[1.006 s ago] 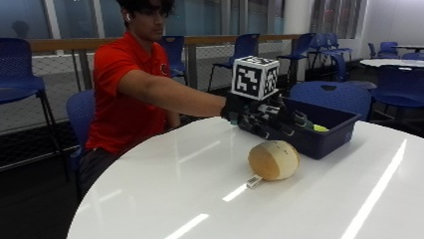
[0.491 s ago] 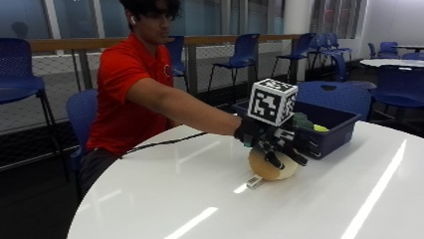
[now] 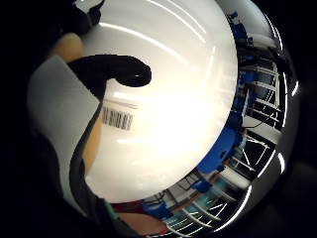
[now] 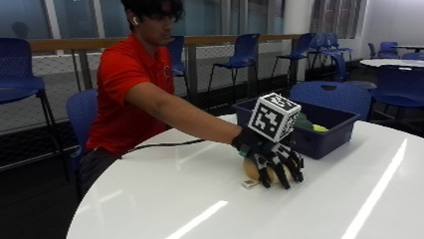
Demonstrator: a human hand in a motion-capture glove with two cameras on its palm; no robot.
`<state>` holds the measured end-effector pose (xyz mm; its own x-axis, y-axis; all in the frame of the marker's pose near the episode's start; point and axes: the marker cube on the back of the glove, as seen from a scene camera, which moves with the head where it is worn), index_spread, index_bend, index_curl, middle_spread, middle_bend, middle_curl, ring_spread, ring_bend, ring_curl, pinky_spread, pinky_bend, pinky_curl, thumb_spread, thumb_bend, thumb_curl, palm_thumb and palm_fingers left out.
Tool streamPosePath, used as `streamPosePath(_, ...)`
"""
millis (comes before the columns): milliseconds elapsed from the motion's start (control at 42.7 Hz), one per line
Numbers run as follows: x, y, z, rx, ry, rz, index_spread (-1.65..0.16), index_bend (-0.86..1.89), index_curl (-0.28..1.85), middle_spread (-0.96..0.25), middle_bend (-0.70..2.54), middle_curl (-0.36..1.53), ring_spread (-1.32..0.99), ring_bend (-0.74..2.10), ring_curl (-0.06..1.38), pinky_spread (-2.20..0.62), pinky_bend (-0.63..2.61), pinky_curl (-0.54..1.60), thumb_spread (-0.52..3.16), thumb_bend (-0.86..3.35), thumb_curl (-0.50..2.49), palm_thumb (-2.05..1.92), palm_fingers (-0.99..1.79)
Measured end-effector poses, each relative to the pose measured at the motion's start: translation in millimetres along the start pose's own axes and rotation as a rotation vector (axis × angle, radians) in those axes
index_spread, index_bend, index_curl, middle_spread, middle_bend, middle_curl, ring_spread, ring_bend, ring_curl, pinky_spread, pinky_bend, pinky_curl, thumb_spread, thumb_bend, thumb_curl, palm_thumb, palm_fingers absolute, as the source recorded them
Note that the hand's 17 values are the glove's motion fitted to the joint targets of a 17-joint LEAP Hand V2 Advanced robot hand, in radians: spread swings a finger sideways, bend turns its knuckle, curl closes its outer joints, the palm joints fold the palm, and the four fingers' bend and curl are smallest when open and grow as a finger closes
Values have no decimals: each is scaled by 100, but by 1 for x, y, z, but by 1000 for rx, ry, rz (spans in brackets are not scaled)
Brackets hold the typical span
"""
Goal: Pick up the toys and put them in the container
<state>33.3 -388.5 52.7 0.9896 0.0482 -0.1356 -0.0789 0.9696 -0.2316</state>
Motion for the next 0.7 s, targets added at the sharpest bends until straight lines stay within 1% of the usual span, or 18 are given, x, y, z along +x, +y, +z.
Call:
streamPosePath(164,-2,3,1,2,-13,11,-42,18,24,-20,26,29,-24,62,37,-18,97,33,123,6,31,19,48)
streamPosePath(211,-2,4,1,12,-17,10,-42,16,24,-23,29,31,-29,65,37,-24,98,33,125,8,33,22,57)
streamPosePath(351,-8,7,4,97,-27,33,-41,13,23,-28,35,34,-38,74,40,-35,99,34,132,14,38,35,71)
streamPosePath(398,-11,8,5,128,-30,43,-40,13,22,-31,37,35,-42,78,41,-37,104,36,126,18,42,46,82)
streamPosePath(445,-13,9,6,154,-24,50,-40,14,22,-33,39,36,-44,80,42,-38,104,36,121,19,45,50,84)
streamPosePath(515,-15,11,6,195,-4,54,-40,18,23,-36,46,39,-47,85,44,-39,107,39,112,21,50,58,101)
streamPosePath(561,-16,13,6,215,3,55,-40,18,24,-37,46,40,-49,86,45,-40,108,39,107,21,53,61,101)
streamPosePath(585,-17,13,6,221,3,56,-40,21,25,-38,49,42,-49,90,47,-40,109,41,104,21,54,63,109)
streamPosePath(702,-18,17,6,217,-6,66,-40,24,28,-41,54,47,-51,96,52,-40,108,43,92,20,60,66,109)
